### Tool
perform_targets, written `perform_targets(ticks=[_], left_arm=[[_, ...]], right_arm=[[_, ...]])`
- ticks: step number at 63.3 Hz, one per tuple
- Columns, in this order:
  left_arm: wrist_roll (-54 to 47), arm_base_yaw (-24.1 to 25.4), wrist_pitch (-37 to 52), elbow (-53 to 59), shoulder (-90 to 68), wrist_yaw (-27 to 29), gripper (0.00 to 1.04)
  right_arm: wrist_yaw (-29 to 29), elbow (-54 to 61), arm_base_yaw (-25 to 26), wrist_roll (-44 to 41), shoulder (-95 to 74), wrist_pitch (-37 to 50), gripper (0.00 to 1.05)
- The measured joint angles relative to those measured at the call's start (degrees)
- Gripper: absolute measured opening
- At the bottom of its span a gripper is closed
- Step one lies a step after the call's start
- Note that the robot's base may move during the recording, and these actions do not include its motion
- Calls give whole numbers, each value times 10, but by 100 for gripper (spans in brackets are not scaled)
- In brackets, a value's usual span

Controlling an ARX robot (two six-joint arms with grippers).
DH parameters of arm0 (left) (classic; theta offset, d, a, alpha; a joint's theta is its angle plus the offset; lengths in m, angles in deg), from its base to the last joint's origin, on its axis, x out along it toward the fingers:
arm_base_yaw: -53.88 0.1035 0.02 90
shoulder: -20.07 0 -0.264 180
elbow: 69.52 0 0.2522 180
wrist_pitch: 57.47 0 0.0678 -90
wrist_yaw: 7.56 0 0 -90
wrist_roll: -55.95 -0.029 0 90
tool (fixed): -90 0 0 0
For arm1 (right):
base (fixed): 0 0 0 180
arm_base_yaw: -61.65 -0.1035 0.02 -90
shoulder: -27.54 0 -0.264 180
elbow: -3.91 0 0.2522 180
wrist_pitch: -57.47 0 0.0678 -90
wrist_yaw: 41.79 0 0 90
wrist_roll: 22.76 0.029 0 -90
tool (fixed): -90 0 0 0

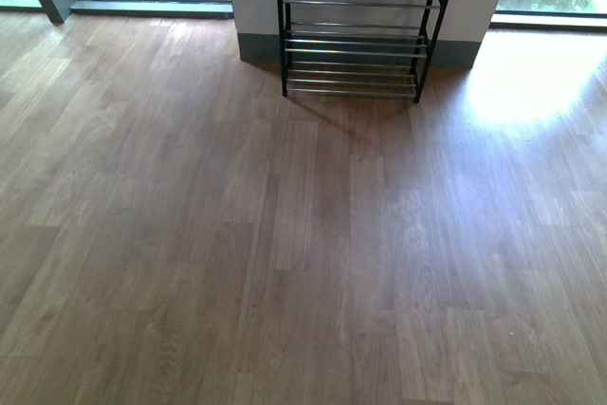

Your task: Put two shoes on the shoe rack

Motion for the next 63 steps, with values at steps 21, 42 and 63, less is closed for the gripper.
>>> perform_targets(ticks=[21,42,63], left_arm=[[0,0,0,0,0,0,95],[0,0,0,0,0,-1,95],[0,0,0,0,0,-1,95]], right_arm=[[0,0,0,0,0,0,96],[0,0,0,0,0,0,96],[0,0,0,0,0,0,96]])
